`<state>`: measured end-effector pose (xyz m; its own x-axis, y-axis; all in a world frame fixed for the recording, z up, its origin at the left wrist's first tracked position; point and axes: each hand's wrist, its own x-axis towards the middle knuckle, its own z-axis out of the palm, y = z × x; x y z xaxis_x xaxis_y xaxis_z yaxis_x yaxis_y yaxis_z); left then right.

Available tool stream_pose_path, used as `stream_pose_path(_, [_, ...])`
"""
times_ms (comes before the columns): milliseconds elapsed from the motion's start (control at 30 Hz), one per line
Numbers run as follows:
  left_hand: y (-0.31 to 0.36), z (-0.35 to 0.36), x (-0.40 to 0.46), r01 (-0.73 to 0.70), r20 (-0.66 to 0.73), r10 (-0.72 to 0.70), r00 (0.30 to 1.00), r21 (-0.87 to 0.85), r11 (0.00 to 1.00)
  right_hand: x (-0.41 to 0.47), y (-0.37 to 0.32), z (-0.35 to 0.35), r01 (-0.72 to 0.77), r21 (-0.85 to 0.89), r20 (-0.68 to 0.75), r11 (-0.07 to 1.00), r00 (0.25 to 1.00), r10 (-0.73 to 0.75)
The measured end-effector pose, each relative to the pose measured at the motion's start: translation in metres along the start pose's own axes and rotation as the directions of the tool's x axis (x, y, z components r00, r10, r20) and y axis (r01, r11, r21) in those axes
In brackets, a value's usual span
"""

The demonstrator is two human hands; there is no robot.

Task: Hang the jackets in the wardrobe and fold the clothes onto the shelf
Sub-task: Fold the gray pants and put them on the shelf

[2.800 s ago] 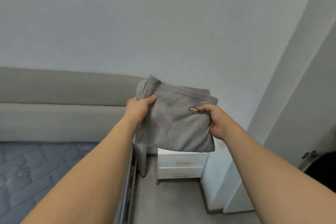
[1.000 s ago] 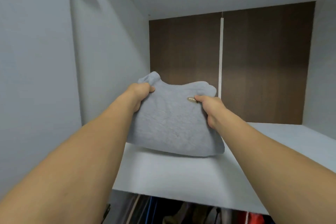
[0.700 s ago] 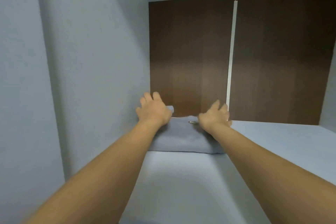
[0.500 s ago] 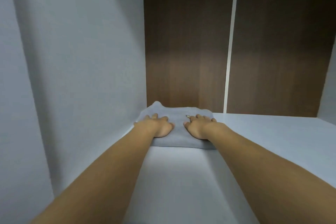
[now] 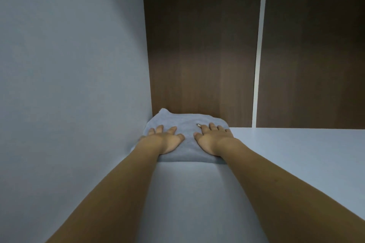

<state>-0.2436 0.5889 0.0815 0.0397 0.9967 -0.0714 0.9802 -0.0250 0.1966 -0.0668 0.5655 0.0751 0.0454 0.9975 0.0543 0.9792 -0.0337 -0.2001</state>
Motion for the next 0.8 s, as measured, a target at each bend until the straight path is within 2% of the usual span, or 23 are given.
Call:
stream_pose_path(233, [0.001, -0.005, -0.015, 0.004, 0.020, -0.004, 1.000, 0.007, 1.000, -0.016, -0.002, -0.006, 0.026, 0.018, 0.003, 0.999, 1.000, -0.026])
stream_pose_path(333, [0.009, -0.016, -0.034, 0.008, 0.002, -0.009, 1.000, 0.182, 0.983, -0.038, 0.001, -0.020, 0.068, 0.043, -0.052, 0.997, 0.996, -0.066])
stream_pose_path(400, [0.021, -0.022, -0.050, -0.028, -0.147, 0.079, 0.986, 0.318, 0.948, -0.061, 0.012, -0.037, 0.064, 0.078, -0.132, 0.995, 0.990, -0.053])
stream_pose_path(467, [0.036, -0.024, -0.072, -0.109, -0.295, 0.214, 0.931, 0.333, 0.936, -0.091, 0.028, -0.055, 0.051, 0.114, -0.206, 0.992, 0.978, -0.027])
stream_pose_path(567, [0.063, -0.026, -0.111, -0.253, -0.386, 0.356, 0.851, 0.293, 0.922, -0.139, 0.053, -0.084, 0.031, 0.115, -0.284, 0.993, 0.959, 0.003])
stream_pose_path(800, [0.134, -0.023, -0.205, -0.436, -0.518, 0.502, 0.693, 0.253, 0.864, -0.248, 0.112, -0.113, -0.038, 0.090, -0.364, 0.995, 0.929, 0.068])
